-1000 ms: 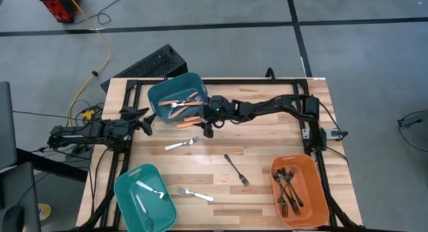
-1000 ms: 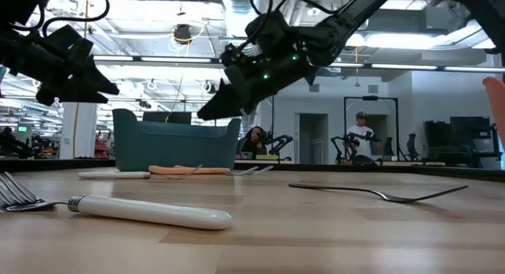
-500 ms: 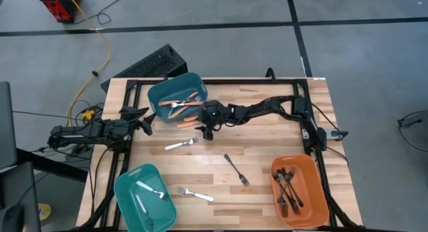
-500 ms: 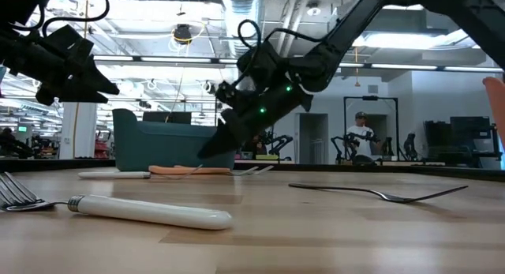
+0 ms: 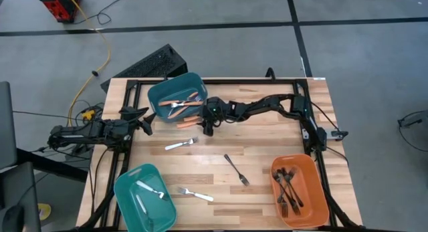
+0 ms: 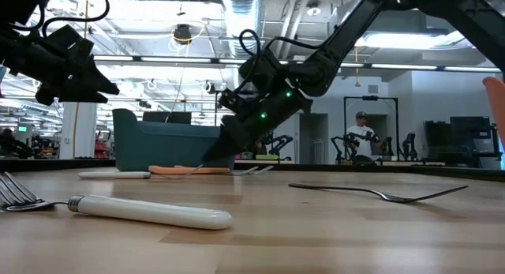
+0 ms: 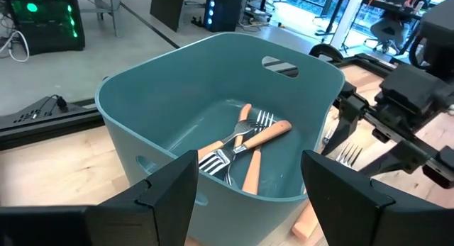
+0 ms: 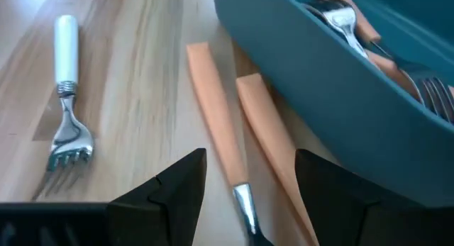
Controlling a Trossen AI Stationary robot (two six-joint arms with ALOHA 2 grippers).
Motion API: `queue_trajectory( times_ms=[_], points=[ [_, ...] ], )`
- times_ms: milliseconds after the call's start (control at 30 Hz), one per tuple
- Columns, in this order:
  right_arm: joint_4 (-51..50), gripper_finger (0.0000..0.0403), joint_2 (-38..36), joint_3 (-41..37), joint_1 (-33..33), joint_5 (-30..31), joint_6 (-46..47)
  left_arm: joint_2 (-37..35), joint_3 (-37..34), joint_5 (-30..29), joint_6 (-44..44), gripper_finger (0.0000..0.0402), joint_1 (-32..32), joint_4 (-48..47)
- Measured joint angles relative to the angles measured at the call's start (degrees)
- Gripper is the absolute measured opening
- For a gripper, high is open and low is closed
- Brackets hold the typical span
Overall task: Sort silverware by color (type)
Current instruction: Put the orange fork into the blue bin
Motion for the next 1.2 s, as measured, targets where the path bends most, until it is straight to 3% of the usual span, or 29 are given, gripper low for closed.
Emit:
queue_trajectory(
  times_ms=[500, 767, 1200],
  points=[
    [-1.40, 0.0239, 0.01, 0.00, 0.04, 0.05, 0.00, 0.00, 0.00, -0.02, -0.01, 0.0235, 0.00, 0.00],
    [3.80, 0.0239, 4.43, 0.26, 0.19, 2.05, 0.89, 0.00, 0.00, 0.09, -0.03, 0.0235, 0.00, 0.01],
    [0.26, 0.0239, 3.96, 0.15, 2.75, 1.99, 1.46, 0.00, 0.00, 0.40, -0.04, 0.0235, 0.01, 0.04]
  ],
)
